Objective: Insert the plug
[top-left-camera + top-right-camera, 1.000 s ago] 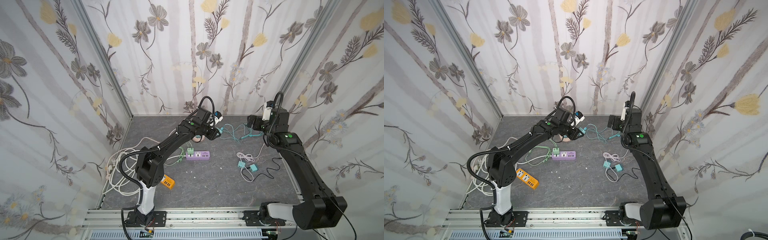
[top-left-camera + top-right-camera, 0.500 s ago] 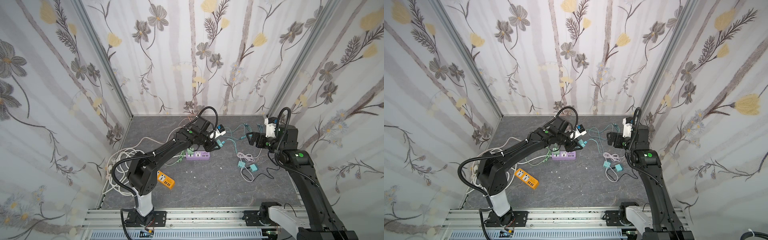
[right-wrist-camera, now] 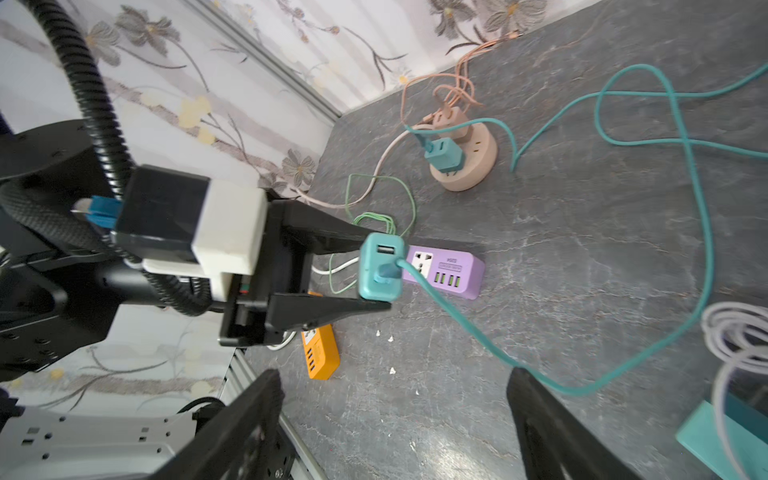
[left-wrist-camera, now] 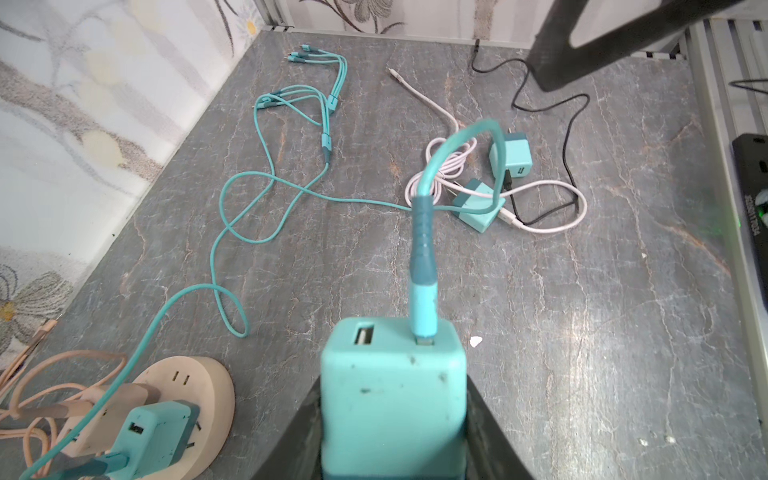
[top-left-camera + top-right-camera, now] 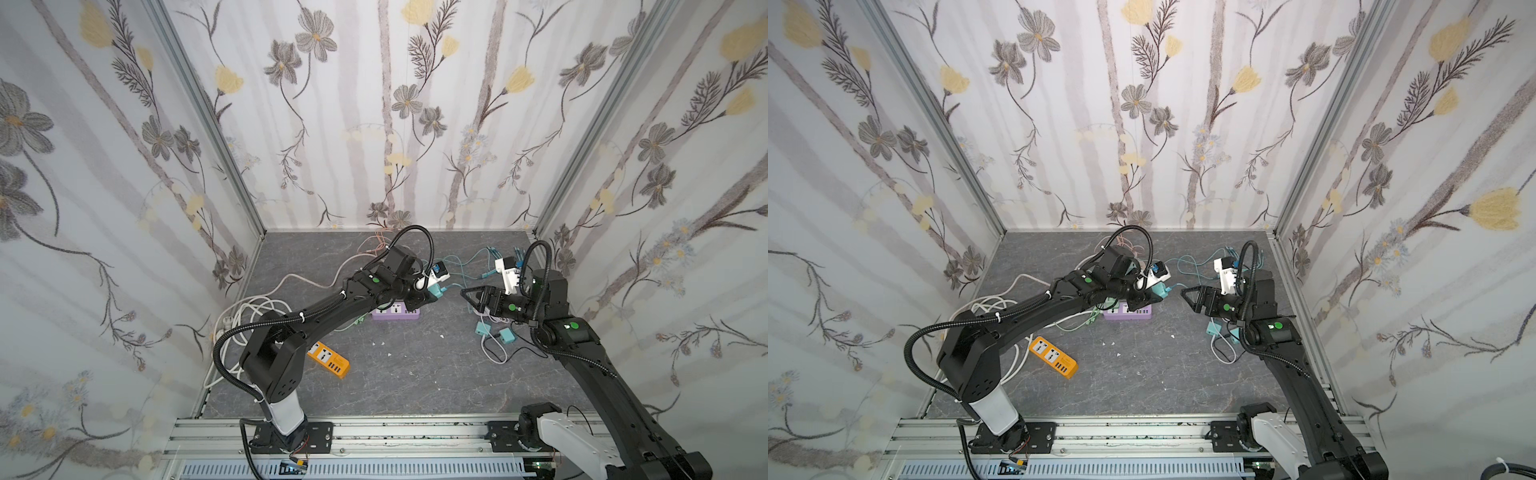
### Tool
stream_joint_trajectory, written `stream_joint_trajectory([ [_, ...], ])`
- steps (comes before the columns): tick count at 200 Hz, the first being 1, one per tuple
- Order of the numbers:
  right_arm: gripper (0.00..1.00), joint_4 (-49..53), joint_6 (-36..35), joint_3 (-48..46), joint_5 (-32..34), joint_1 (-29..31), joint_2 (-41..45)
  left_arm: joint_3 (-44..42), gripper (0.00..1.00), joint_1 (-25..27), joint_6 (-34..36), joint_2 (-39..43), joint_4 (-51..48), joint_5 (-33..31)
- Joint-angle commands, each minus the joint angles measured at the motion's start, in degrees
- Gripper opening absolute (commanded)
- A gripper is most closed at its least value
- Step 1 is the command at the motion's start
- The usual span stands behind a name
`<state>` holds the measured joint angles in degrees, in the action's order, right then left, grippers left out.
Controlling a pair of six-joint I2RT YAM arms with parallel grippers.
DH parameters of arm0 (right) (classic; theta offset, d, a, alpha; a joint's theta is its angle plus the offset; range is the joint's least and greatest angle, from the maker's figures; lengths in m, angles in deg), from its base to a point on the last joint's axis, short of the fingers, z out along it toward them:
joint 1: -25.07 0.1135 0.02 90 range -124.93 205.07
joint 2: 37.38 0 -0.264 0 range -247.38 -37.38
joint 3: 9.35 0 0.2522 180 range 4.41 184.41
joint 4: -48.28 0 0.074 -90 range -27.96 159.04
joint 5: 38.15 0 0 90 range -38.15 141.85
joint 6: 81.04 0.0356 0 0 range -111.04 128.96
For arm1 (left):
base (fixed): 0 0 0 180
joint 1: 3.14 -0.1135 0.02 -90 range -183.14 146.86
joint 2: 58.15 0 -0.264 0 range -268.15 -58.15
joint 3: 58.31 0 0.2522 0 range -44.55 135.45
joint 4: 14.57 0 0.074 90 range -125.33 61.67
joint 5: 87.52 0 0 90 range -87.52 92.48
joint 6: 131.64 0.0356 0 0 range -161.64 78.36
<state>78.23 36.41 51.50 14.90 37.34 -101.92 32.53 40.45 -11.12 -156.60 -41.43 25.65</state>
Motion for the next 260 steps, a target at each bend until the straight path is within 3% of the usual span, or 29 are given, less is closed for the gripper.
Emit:
stream_joint_trajectory([
  [1,0.84,-5.4,-0.2,-0.7,3.8,3.2,-1.1,-2.3,0.0,0.7,4.6,1.7,7.7,1.2],
  [20,0.79,-8.6,1.4,-2.0,3.9,3.9,-2.6,-2.8,0.0,0.9,5.7,1.7,7.5,1.8],
  [70,0.58,-10.5,-2.7,-1.6,0.4,4.9,-6.8,-5.5,0.0,1.1,10.3,2.9,10.6,4.2],
  [115,0.55,-9.6,-2.6,0.3,1.1,5.8,-10.5,-6.4,0.0,2.5,13.0,3.0,12.5,1.7],
  [222,0.33,-2.8,-5.6,5.0,-4.5,7.0,-16.5,-8.5,0.0,4.1,17.2,2.7,18.1,-2.7],
  [235,0.26,-2.0,-6.0,5.4,-4.2,7.0,-16.6,-8.6,0.0,4.1,17.3,2.8,18.2,-2.8],
  [260,0.02,-1.3,-6.6,5.9,-4.4,7.2,-16.3,-9.0,0.0,4.1,17.6,2.8,18.6,-3.5],
])
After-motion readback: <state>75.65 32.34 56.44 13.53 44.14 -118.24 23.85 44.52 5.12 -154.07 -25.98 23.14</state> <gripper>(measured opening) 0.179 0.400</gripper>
